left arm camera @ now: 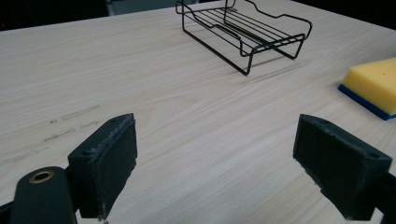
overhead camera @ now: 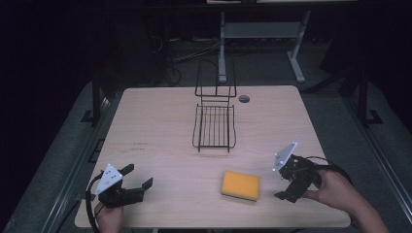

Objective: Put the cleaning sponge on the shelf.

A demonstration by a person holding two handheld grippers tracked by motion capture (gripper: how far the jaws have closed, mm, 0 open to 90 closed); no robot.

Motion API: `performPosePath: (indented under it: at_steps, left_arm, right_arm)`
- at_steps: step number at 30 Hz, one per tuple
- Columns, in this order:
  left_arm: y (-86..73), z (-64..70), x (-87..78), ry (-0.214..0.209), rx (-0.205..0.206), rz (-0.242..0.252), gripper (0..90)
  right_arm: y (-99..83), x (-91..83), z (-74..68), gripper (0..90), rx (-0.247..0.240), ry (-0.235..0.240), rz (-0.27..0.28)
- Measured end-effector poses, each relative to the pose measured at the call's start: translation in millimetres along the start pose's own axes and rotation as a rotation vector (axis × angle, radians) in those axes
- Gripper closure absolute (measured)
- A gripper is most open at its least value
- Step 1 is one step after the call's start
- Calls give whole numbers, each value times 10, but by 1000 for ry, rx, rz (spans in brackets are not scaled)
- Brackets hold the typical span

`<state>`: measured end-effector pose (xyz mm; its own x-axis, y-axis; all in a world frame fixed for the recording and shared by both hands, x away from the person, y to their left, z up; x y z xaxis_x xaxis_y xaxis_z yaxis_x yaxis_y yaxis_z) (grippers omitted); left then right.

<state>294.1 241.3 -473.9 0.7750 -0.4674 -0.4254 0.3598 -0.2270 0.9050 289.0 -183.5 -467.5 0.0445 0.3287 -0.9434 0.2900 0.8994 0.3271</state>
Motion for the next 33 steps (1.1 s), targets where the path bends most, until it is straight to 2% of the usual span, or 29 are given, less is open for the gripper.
performPosePath:
  at_steps: [23, 33]
  left_arm:
    - [7, -3, -9, 0, -7, 7, 130]
    - [8, 2, -5, -2, -1, 5, 129]
  right_arm:
    - [340, 205, -71, 158, -64, 28, -11]
    - [344, 190, -104, 159, -74, 16, -4]
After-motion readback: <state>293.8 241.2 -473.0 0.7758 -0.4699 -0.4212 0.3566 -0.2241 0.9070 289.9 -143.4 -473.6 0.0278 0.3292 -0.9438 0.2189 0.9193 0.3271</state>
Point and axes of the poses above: each handheld gripper's, and its own axes: x roughly forward along the jaws, y roughly out of its top, z roughly to its right, the point moved 9 cm from there along x, roughly forward along the jaws, and after that the axes turned 4 degrees about y, right-handed, at the moved point
